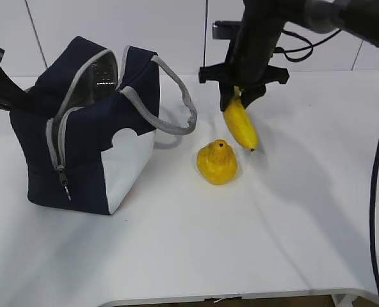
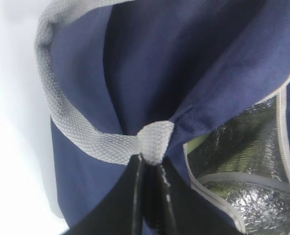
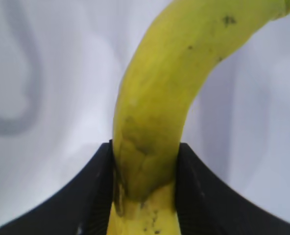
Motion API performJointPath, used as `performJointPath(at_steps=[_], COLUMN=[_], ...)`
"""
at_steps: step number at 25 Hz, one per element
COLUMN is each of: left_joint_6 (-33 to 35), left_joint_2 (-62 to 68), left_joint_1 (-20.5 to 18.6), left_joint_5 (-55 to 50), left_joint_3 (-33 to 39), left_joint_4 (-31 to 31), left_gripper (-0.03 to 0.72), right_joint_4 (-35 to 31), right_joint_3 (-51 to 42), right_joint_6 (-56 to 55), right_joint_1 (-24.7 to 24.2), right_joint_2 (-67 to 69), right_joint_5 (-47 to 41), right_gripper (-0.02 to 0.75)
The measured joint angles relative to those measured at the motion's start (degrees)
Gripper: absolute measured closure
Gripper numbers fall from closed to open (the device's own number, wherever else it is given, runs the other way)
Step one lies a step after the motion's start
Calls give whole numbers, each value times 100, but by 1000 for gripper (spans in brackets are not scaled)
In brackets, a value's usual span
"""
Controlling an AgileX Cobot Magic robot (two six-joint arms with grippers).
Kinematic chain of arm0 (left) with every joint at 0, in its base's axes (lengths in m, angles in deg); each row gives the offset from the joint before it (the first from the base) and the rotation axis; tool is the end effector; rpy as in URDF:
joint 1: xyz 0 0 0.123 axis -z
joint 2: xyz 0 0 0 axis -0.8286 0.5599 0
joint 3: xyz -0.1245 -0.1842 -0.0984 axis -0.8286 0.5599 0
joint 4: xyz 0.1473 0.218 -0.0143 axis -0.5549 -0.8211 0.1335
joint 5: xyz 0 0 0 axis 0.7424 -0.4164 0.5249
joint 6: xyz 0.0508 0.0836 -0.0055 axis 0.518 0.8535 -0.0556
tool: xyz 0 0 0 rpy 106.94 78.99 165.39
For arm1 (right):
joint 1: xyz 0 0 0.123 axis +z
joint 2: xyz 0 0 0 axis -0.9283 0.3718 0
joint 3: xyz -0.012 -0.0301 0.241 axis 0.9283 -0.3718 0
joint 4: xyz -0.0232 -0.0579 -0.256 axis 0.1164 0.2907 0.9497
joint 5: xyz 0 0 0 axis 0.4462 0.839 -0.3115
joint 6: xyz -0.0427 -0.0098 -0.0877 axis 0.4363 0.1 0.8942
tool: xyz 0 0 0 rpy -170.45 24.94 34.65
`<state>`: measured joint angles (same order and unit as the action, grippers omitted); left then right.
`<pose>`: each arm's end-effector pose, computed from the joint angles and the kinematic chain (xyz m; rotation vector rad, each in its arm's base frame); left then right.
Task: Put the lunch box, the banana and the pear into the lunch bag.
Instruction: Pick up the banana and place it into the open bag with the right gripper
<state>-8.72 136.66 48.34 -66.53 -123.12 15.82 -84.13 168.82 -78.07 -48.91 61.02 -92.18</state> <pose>0.3748 -0.0141 0.2008 0.1069 2.6131 -0.9093 0.4625 0.1615 0.1943 -0.1210 2.8170 0.1368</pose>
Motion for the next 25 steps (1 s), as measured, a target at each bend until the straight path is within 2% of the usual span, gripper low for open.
performJointPath(at_steps=[4, 9, 16, 19, 25], left_joint_6=[0, 0, 377, 530, 788], left_joint_2=[0, 0, 0, 0, 0], left_joint_1=[0, 0, 0, 0, 0], left_joint_5=[10, 10, -31, -31, -158], left_joint_3=[0, 0, 0, 0, 0], left_joint_4=[0, 45, 910, 1272, 1885], left_gripper=[692, 692, 692, 692, 692], right_joint_4=[-632, -1813, -3573, -3940, -3996], right_joint_3=[534, 1033, 1582, 1591, 1591], right_joint_6=[0, 11, 208, 246, 278], right_joint_1=[0, 0, 0, 35, 329], right_joint_2=[-109, -403, -492, -415, -88], right_joint_5=[-68, -115, -148, -148, -148], right_gripper=[438, 438, 439, 439, 440])
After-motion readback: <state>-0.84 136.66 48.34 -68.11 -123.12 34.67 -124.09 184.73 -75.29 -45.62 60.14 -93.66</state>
